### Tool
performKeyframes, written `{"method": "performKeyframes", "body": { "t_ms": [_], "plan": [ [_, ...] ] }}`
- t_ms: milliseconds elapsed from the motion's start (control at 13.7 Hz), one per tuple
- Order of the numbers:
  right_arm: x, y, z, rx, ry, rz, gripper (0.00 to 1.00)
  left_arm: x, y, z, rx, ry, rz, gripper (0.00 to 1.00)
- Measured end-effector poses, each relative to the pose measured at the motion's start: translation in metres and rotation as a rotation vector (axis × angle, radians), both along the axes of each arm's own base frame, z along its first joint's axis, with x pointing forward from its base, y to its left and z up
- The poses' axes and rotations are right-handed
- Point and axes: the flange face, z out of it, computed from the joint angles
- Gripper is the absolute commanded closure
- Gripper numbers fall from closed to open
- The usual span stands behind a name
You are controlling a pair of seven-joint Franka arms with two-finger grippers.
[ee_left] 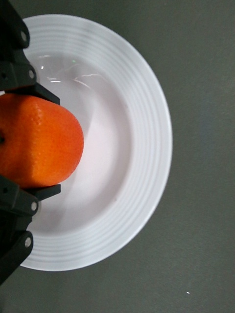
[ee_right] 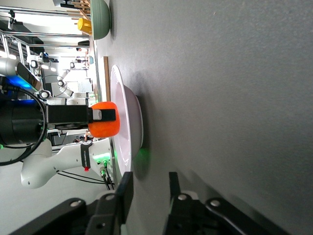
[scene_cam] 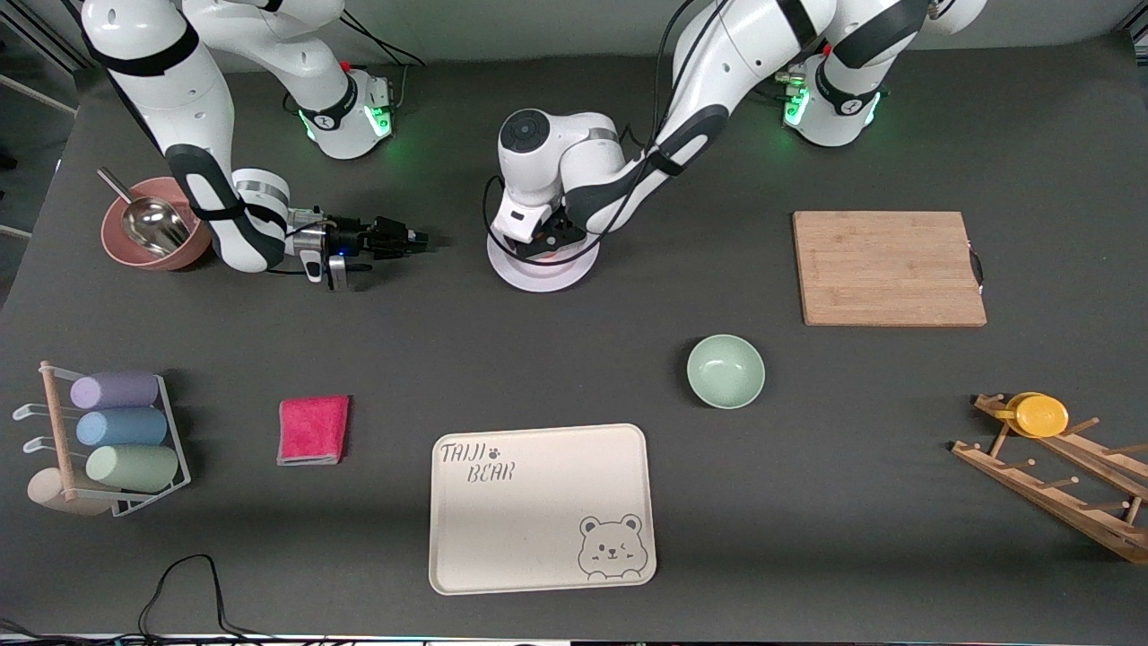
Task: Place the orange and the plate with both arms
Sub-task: 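Lower the orange onto the white plate and open the left gripper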
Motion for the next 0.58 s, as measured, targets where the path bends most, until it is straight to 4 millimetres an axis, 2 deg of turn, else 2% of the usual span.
{"method": "performKeyframes", "body": {
  "t_ms": [219, 292, 365, 584],
  "plan": [
    [0.0001, -0.0002, -0.0018, -0.002, 0.003, 0.001, 0.62, -0.0047, -0.0011, -0.0070, 0.013, -0.005, -0.007, 0.33],
    [0.0007, -0.0002, -0.0021, -0.002, 0.003, 0.002, 0.62, -0.0045, -0.0009, -0.0080, 0.015, -0.007, -0.007, 0.27],
    [0.0011, -0.0002, -0.0023, -0.003, 0.002, 0.002, 0.61, -0.0039, -0.0005, -0.0084, 0.016, -0.008, -0.007, 0.02],
    [0.0018, -0.0002, -0.0029, -0.003, 0.002, 0.003, 0.61, -0.0023, -0.0006, -0.0078, 0.014, -0.011, -0.006, 0.00]
  ]
}}
